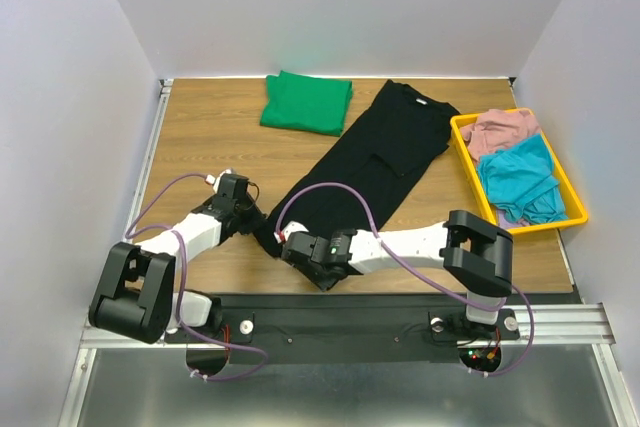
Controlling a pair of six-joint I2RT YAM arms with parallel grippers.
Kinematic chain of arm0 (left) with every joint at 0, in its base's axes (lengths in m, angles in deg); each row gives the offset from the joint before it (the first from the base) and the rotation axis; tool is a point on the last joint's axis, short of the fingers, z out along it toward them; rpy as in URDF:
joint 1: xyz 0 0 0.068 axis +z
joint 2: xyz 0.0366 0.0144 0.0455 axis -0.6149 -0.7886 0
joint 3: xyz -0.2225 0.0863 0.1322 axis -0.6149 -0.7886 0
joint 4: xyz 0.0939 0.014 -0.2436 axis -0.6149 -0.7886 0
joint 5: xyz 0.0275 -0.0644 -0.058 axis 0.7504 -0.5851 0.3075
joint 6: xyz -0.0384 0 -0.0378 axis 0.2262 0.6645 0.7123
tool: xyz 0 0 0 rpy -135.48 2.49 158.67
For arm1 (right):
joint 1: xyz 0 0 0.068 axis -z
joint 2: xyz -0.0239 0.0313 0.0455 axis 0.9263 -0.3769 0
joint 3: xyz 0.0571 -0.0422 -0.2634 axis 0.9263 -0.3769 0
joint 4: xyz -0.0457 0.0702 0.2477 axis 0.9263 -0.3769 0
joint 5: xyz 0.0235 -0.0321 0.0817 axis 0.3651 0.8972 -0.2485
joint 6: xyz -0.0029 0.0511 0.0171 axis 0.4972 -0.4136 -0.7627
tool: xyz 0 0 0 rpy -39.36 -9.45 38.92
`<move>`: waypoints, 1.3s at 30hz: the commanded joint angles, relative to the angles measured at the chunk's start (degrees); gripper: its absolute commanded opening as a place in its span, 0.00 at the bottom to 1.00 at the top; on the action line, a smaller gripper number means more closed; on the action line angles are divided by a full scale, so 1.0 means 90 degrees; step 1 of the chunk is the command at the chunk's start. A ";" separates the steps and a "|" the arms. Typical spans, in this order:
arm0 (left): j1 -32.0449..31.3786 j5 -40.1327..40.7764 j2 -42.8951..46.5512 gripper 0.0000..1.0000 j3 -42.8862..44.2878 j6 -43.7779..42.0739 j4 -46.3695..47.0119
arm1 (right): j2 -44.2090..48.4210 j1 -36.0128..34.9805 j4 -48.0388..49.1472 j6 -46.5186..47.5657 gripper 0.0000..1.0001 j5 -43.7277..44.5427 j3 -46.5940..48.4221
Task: Fold and stack the t-shirts
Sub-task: Fold the tshirt
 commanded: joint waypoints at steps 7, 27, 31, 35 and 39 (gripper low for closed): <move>-0.0099 0.0131 0.1037 0.00 -0.0485 0.0305 -0.0428 | -0.0182 -0.0227 -0.0029 -0.0113 0.05 -0.0101 0.0126; -0.0148 0.0659 0.3336 0.00 0.0237 0.0570 -0.1652 | 0.0959 -0.0766 0.0068 -0.0552 0.00 0.0543 0.0312; -0.0460 0.0698 0.2857 0.00 0.0550 0.0560 -0.1182 | 0.1242 -0.0347 0.0039 -0.0698 0.00 0.0749 0.0107; -0.0802 0.0902 0.2193 0.00 0.1095 0.0551 -0.0801 | 0.1507 0.0201 0.0000 -0.0738 0.00 0.0826 -0.0088; -0.1007 0.0962 0.1151 0.00 0.1662 0.0492 -0.0284 | 0.1722 0.0670 -0.0029 -0.0660 0.00 0.1139 -0.0235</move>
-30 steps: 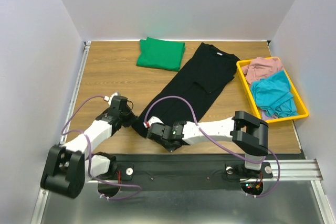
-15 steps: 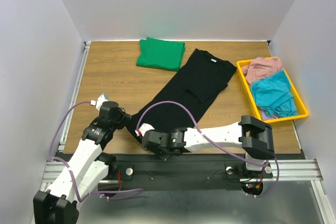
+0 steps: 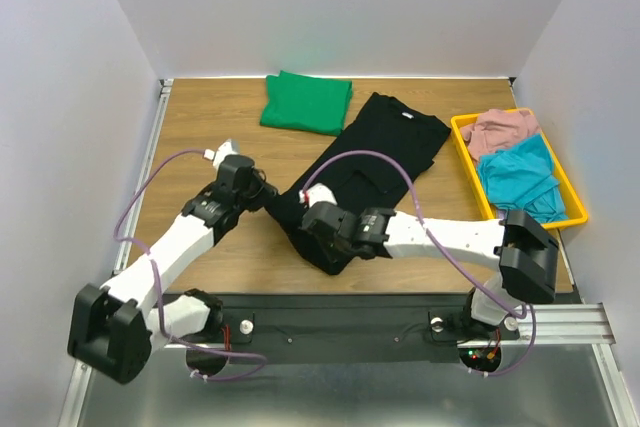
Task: Fold and stack the t-shirts
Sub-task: Fold the tshirt
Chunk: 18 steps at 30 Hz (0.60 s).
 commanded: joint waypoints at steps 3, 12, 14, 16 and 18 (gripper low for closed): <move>-0.0240 0.0194 -0.1221 0.00 0.1106 -0.0203 0.1140 | 0.0437 0.0875 -0.0088 -0.0026 0.00 0.0527 -0.0172; -0.0348 -0.0001 -0.2901 0.00 0.2640 -0.0505 0.1513 | 0.0448 0.1902 -0.0108 0.0296 0.01 0.0674 -0.0016; -0.0358 -0.0059 -0.3157 0.00 0.2971 -0.0574 0.1513 | 0.0409 0.2156 -0.0098 0.0364 0.00 0.0645 0.0032; -0.0358 -0.0128 -0.3538 0.00 0.3177 -0.0642 0.1503 | 0.0340 0.2390 -0.0098 0.0394 0.01 0.0654 0.0101; -0.0367 -0.0235 -0.3869 0.00 0.3480 -0.0730 0.1494 | 0.0282 0.2508 -0.0098 0.0482 0.00 0.0664 0.0150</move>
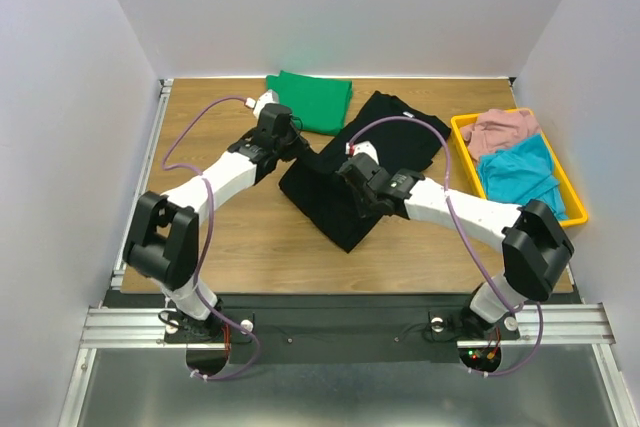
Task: Fold and stack the t-shirts
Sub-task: Fold the tshirt
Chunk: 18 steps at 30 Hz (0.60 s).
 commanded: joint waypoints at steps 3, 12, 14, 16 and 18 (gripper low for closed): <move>-0.0047 -0.0221 -0.0694 0.00 0.0904 -0.0344 0.0265 | -0.0081 0.0426 0.0036 0.0344 0.00 0.0205 0.0371; -0.0096 -0.0348 -0.1593 0.00 0.1705 -0.0442 0.0216 | -0.0676 0.1157 0.0074 0.0618 0.01 0.0224 0.0751; -0.0096 -0.0358 -0.1721 0.00 0.1910 -0.0462 0.0187 | -0.0793 0.1246 0.0084 0.0696 0.00 0.0293 0.0830; -0.0096 -0.0377 -0.1936 0.00 0.2038 -0.0471 0.0167 | -0.0930 0.1402 0.0104 0.0725 0.00 0.0332 0.0918; -0.0105 -0.0387 -0.2150 0.00 0.2252 -0.0520 0.0080 | -0.0989 0.1490 0.0123 0.0745 0.00 0.0342 0.0957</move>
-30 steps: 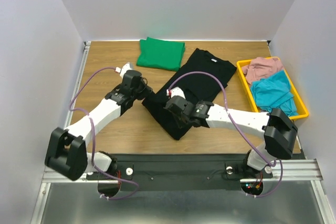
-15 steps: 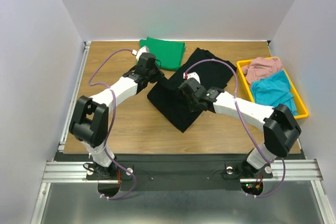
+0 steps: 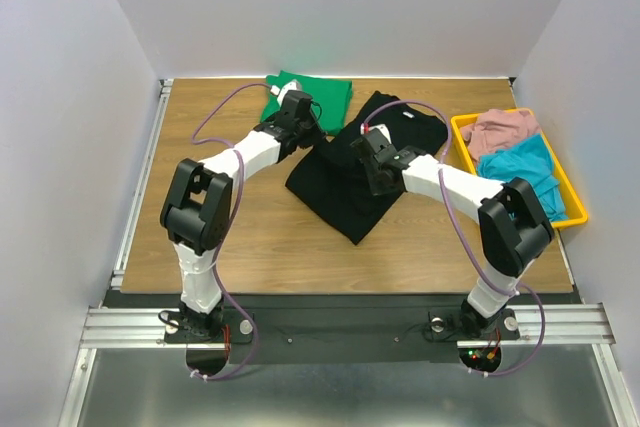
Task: Fold and stack the t-shirts
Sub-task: Fold the tshirt
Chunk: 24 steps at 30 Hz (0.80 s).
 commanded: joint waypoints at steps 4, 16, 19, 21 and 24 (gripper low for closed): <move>-0.0037 0.0080 -0.0467 0.00 0.0841 -0.0446 -0.0083 | -0.0176 0.0279 0.0196 0.0221 0.00 0.0306 0.0336; -0.0164 0.0050 -0.0732 0.98 0.1604 -0.1091 -0.0700 | -0.0597 0.0465 0.0421 0.0192 0.64 0.0511 0.0599; -0.0233 0.0060 -0.0215 0.98 0.1312 -0.1198 -0.0710 | -0.0363 0.0465 0.0421 0.0143 0.82 0.0336 0.0629; -0.0262 0.0177 0.0136 0.98 0.0855 -0.1208 -0.0690 | -0.0206 0.0465 0.0421 0.0113 0.92 0.0054 0.0590; -0.0272 0.0489 0.1064 0.98 0.0140 -0.1169 -0.0612 | 0.0096 0.0445 0.0441 0.0162 1.00 -0.0445 0.0453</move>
